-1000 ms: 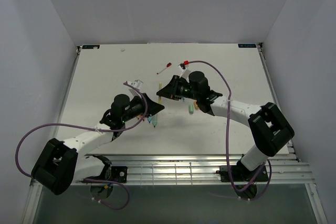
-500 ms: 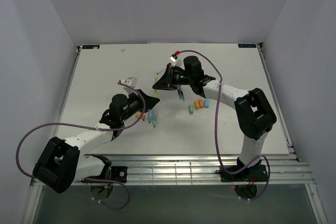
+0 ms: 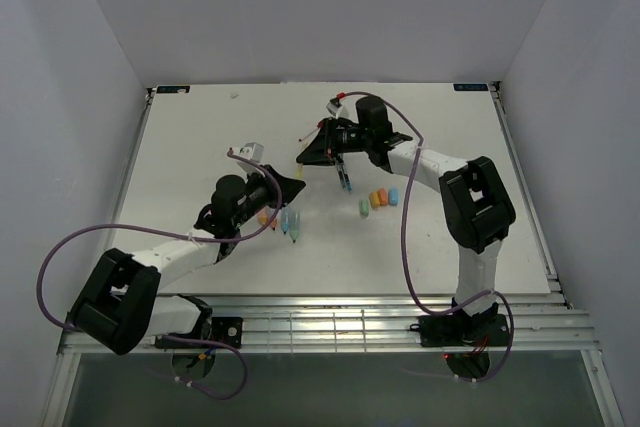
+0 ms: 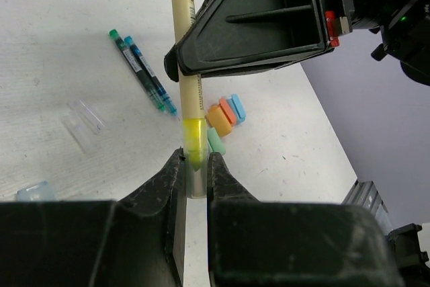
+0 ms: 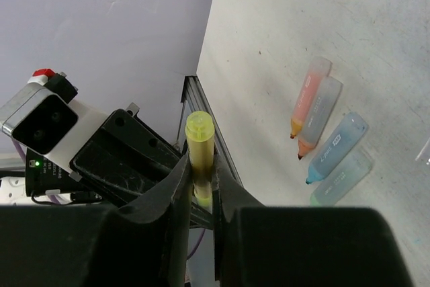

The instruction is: Open the pen caps

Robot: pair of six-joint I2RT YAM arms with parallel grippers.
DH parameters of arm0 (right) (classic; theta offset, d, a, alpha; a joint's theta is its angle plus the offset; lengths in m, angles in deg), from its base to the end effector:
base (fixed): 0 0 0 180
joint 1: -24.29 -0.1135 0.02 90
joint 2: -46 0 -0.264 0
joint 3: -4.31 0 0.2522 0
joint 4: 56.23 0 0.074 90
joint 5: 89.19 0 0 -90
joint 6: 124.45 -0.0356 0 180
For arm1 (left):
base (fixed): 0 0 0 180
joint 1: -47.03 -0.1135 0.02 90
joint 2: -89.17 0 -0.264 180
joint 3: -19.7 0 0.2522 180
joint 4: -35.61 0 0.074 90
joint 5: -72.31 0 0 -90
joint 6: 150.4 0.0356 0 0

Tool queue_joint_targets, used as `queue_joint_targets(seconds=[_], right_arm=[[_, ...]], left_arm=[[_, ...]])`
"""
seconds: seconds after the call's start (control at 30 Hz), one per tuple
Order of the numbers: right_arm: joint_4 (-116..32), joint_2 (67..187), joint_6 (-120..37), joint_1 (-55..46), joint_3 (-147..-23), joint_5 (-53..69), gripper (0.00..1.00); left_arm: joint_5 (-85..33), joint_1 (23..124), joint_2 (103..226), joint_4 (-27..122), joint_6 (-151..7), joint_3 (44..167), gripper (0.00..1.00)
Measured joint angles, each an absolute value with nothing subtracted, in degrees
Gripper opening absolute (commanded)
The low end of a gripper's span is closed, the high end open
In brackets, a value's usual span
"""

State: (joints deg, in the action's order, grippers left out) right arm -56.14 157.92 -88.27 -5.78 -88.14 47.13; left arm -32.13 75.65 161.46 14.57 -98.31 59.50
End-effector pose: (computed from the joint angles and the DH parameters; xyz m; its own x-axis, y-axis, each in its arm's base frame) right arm 0.3759 0.2474 0.2413 -0.9264 0.1078 -0.3608 -0.3186 0.2867 0.9035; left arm 0.2229 -0.1317 0.2080 -0.5543 -0.3754 -0.7429 0.4282 0.6368 -0.6413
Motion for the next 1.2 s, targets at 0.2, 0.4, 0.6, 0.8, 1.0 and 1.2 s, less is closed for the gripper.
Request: queue_joint_targets(seconds=[0.2,0.4,0.6,0.8,1.0,1.2], right_arm=[[-73.7,161.5,-95.3,-1.0,-88.3,38.7,0.08],[-88.4,161.6,-100.1,4.9,-87.6,34.1,0.08],[-80.7,157.0,-94.1,2.8,-84.1,33.8,0.08],[-53.6,155.5,-77.4,3.4,-92.3,27.2,0.08],[-37.6,155.9,-65.4,4.9,-94.7,21.6,0.08],[-30.5,158.8,-59.5,5.6,-94.7,20.4,0.08]], left_arm=[[-46.2,77.1,162.0,11.9,-98.6,55.2,0.0],[-59.8,76.7,163.1,4.3,-103.2,51.6,0.0],[-58.4,75.2,161.9,6.7,-103.7,52.7,0.0],[-44.7,75.2,162.9,26.1,-97.6,64.8,0.0],[-32.6,74.6,169.7,37.3,-91.3,75.5,0.0],[-27.5,73.7,176.7,42.5,-87.8,77.6,0.0]])
